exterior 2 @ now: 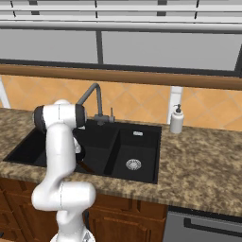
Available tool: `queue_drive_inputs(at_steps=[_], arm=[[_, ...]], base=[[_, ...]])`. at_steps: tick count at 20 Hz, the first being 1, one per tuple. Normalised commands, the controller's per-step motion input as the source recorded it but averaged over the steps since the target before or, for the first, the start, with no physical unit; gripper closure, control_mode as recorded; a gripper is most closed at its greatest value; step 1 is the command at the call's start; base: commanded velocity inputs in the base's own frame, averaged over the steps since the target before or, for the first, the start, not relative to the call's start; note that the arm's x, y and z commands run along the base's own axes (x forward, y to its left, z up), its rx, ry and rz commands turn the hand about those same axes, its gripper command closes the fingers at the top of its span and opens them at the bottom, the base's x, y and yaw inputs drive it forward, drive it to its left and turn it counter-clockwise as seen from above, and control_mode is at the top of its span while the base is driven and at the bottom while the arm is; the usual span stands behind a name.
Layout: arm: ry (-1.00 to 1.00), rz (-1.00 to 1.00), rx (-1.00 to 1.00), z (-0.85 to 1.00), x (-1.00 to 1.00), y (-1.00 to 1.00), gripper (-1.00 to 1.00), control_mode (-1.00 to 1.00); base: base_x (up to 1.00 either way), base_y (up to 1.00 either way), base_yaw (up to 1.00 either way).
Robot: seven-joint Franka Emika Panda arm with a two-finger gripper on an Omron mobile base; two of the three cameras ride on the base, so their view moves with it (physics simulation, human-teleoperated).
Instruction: Pick the pan and sponge and place them into the sink. Then turn on the water.
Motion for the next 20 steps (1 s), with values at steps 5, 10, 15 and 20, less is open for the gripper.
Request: queue_drive_inputs(at_steps=[5,10,15,20], arm=[[0.0,0.0,0.0,0.0,0.0,0.0,-1.0,-1.0],[0.0,0.0,0.0,0.2,0.0,0.0,-1.0,-1.0],[0.0,0.0,0.0,0.66,-0.03,0.0,-1.0,-1.0],[0.0,0.0,0.0,0.69,-0.19,-0.03,-1.0,-1.0]], base=[[0.0,0.0,0.0],[0.0,0.0,0.0],[0.0,0.0,0.0],[0.0,0.0,0.0]])
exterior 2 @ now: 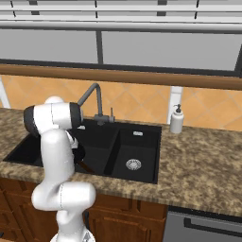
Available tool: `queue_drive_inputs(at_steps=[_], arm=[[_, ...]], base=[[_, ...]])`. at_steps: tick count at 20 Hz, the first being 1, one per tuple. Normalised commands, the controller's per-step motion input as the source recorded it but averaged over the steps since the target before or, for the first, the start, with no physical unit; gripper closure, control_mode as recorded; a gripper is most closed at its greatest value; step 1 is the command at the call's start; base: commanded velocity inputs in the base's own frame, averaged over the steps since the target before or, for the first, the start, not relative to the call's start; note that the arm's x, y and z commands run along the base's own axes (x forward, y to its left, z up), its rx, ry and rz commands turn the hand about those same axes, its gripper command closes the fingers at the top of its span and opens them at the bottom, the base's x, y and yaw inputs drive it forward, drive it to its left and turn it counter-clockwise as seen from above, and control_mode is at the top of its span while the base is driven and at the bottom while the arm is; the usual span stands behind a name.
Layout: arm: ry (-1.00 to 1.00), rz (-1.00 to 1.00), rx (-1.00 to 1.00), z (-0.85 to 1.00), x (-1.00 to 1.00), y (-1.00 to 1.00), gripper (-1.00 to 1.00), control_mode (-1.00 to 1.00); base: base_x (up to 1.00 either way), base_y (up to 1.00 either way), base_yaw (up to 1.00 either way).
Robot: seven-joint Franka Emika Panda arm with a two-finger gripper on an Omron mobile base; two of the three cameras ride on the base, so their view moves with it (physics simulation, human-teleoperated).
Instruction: Pick the pan and sponge and place them into the sink. Then turn on the water.
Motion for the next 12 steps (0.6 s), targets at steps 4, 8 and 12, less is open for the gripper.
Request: queue_drive_inputs(at_steps=[4,8,12], arm=[[0.0,0.0,0.0,0.53,-0.2,-0.16,-1.0,-1.0],[0.0,0.0,0.0,0.6,-0.23,-0.08,-1.0,-1.0],[0.0,0.0,0.0,0.44,-0.32,-0.15,-1.0,-1.0]], base=[[0.0,0.0,0.0],[0.0,0.0,0.0],[0.0,0.0,0.0]])
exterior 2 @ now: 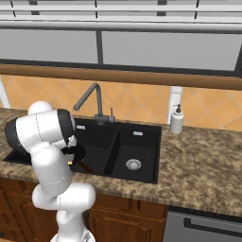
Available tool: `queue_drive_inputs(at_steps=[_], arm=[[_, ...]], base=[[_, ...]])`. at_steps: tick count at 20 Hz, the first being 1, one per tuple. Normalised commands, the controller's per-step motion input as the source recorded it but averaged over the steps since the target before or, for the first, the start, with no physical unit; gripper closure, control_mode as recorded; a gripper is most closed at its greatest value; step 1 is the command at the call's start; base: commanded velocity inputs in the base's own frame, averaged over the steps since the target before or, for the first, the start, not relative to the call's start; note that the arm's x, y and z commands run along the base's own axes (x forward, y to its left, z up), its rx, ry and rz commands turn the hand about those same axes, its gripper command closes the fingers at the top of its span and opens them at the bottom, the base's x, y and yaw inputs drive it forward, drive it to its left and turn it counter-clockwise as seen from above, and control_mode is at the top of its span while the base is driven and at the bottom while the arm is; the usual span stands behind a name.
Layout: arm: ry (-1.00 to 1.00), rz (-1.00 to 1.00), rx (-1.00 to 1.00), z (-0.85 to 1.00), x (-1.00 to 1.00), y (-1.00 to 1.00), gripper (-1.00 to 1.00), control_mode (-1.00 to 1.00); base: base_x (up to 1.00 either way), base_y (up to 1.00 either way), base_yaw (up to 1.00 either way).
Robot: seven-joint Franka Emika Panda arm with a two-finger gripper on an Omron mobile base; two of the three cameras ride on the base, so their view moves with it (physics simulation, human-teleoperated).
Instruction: Pick the pan and sponge and place them into the sink. Then turn on the water.
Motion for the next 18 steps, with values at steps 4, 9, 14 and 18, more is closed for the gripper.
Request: queue_drive_inputs(at_steps=[4,9,14,18], arm=[[0.0,0.0,0.0,0.57,-0.24,0.0,-1.0,-1.0],[-0.04,0.0,0.0,0.71,-0.28,0.0,-1.0,-1.0],[-0.06,0.0,0.0,0.78,-0.25,0.0,-1.0,-1.0],[-0.07,0.0,0.0,0.76,-0.33,-0.01,-1.0,-1.0]], base=[[0.0,0.0,0.0],[0.0,0.0,0.0],[0.0,0.0,0.0],[0.0,0.0,0.0]])
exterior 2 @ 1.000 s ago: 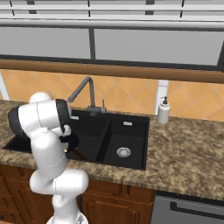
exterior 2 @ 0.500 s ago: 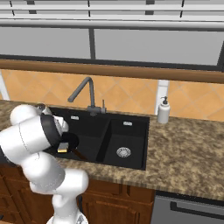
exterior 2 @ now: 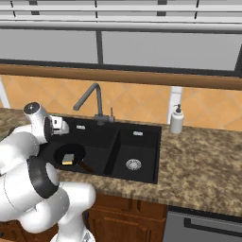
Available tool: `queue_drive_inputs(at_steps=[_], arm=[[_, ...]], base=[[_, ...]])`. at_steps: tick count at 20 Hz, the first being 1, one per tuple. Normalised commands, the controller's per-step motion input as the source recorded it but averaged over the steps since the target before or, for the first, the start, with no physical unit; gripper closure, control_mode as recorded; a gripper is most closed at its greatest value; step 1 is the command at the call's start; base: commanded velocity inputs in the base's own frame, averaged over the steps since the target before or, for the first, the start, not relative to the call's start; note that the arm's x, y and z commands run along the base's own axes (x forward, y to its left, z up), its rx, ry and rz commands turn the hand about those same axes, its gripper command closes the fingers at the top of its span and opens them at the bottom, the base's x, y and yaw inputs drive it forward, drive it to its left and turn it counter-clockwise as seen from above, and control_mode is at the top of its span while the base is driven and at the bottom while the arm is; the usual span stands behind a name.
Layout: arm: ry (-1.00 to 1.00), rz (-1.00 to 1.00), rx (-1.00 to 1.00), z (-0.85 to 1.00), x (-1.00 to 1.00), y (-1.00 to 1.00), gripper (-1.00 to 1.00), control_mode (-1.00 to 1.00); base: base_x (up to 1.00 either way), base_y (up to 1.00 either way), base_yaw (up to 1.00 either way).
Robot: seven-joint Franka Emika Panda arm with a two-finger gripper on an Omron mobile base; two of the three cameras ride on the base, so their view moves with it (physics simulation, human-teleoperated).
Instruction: Pick the pan and sponge and place them into the sink. Then turn on the water.
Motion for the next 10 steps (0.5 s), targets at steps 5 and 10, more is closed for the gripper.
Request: queue_drive_inputs(at_steps=[5,10], arm=[[-0.11,0.0,0.0,0.58,-0.41,-0.17,-1.0,-1.0],[-0.18,0.0,0.0,0.27,-0.42,-0.43,-1.0,-1.0]], base=[[0.0,0.0,0.0],[0.0,0.0,0.0]])
